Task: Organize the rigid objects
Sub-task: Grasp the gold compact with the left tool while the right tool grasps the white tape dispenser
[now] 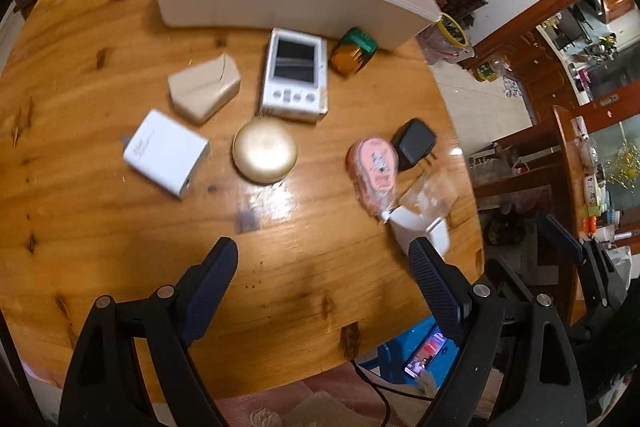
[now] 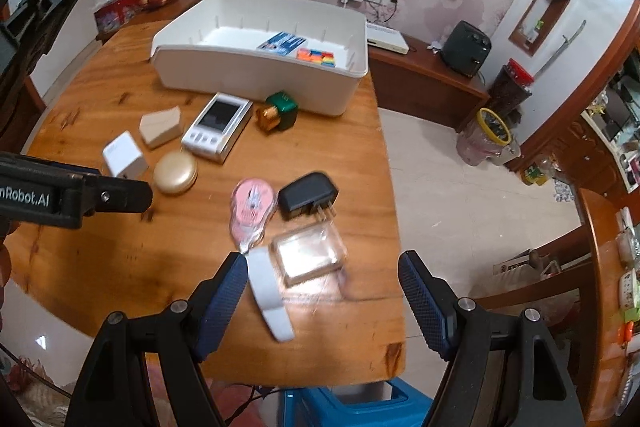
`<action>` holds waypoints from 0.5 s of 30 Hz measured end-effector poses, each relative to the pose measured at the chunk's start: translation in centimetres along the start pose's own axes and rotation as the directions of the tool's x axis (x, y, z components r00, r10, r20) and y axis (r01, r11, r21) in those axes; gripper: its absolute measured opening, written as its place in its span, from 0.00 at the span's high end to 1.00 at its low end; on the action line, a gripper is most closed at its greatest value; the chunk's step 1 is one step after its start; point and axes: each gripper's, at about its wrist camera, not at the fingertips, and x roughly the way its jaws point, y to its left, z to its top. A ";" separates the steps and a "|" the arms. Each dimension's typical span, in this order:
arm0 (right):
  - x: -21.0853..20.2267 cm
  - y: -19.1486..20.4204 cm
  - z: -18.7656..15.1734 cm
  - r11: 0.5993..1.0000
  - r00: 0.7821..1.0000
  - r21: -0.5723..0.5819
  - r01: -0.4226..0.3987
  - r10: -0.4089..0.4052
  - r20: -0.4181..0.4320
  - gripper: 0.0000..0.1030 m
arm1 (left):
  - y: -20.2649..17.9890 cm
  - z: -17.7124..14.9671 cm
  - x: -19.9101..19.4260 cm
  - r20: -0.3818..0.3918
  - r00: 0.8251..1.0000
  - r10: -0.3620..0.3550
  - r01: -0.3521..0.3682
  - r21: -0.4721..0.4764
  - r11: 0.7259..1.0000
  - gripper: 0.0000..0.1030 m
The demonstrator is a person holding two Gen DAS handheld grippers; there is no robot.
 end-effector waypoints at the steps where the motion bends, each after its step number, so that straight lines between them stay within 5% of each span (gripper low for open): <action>1: 0.1 0.1 -0.4 1.000 1.000 -0.003 -0.012 0.012 0.000 0.24 | 0.1 -0.1 0.3 -0.002 1.000 0.003 -0.003 -0.005 1.000 0.14; 15: 3.0 2.4 -5.2 0.996 0.998 -0.066 -0.064 0.064 -0.003 0.24 | 2.4 2.2 5.3 0.018 1.000 0.010 -0.008 -0.076 0.997 0.14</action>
